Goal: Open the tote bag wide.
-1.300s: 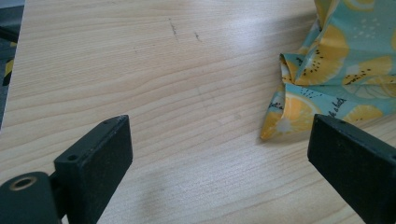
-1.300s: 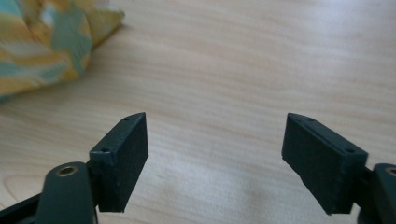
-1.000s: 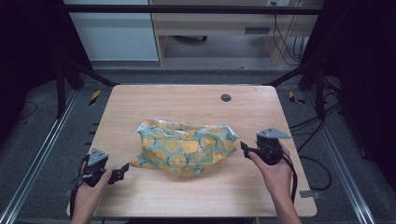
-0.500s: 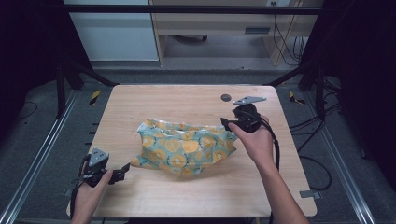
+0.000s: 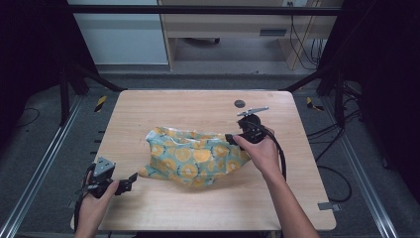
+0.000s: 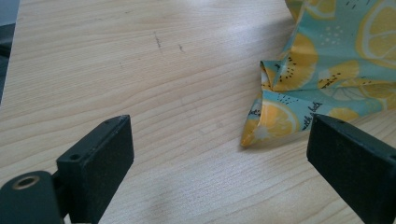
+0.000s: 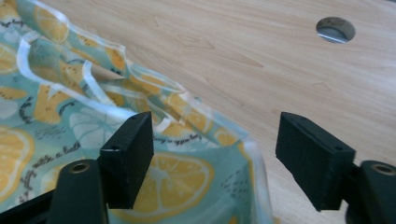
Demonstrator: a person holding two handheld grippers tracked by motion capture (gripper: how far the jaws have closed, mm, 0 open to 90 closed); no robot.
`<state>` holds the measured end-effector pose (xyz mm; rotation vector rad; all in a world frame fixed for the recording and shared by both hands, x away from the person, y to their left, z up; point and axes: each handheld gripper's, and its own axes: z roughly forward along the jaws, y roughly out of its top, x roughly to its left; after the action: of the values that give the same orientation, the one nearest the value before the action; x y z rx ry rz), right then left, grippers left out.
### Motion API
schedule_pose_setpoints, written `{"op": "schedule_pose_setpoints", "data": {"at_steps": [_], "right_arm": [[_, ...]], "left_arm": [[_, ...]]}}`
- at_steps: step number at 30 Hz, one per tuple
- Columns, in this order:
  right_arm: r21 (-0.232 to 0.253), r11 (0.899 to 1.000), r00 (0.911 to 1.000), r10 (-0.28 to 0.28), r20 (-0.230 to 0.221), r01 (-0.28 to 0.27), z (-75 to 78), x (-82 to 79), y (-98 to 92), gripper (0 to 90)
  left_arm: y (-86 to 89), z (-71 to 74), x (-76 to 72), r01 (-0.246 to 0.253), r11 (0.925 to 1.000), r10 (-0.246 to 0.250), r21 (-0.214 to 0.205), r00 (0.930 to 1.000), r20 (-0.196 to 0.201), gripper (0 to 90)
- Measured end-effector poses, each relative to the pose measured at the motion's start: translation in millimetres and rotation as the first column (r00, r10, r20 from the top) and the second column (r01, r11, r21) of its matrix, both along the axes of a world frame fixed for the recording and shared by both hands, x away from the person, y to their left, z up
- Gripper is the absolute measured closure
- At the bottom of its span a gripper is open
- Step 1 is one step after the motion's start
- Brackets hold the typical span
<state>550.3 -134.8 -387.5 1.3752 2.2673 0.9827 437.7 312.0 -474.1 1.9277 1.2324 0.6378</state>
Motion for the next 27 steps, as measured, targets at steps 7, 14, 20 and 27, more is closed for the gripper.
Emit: {"op": "schedule_pose_setpoints", "data": {"at_steps": [7,14,20,27], "right_arm": [[0.016,1.0,0.9991,-0.005,-0.042,0.006,-6.8,-11.3,-5.1,19.8],[0.015,0.999,0.9936,0.043,-0.105,-0.041,-17.5,-15.2,-3.8,49.9],[0.014,0.997,0.9911,0.074,-0.111,-0.073,-23.4,-19.1,-3.1,80.1],[0.041,0.996,0.9961,0.083,-0.028,-0.082,-11.7,-23.9,-5.0,89.0]], "left_arm": [[-1.4,0.2,-0.7,0.0,1.0,0.0,0.003,1.0,0.003,6.9],[-0.1,1.1,-1.0,0.0,1.0,0.0,0.008,1.0,0.008,7.0],[1.6,1.3,-0.7,-0.009,1.0,0.009,0.002,0.9999,0.008,7.1],[1.3,1.8,-1.0,-0.011,0.9999,0.011,0.0,0.9999,0.013,7.2]]}}
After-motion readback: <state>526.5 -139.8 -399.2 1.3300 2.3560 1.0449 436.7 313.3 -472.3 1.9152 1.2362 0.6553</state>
